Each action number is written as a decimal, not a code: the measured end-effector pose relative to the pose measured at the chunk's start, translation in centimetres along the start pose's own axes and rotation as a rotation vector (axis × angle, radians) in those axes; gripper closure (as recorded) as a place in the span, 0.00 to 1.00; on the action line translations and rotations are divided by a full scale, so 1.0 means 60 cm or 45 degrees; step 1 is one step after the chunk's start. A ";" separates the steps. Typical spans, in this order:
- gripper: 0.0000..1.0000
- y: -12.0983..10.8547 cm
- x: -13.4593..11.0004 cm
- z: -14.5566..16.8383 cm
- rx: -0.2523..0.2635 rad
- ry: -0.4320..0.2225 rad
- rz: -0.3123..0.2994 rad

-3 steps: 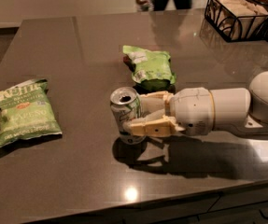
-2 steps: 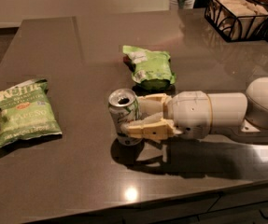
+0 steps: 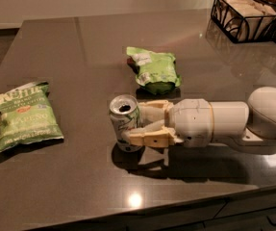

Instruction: Place 7up can upright

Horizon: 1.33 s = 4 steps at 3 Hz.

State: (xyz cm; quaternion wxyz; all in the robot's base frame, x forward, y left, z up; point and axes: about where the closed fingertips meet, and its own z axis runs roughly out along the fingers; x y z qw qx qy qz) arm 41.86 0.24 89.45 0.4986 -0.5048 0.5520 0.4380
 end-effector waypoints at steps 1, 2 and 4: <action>0.38 -0.001 0.006 0.004 -0.002 0.005 -0.007; 0.15 0.001 0.004 0.007 -0.007 0.006 -0.010; 0.00 0.003 0.002 0.011 -0.012 0.007 -0.013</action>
Offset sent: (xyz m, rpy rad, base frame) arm 0.0008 0.0019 -0.0031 -0.0033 -0.0050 0.0020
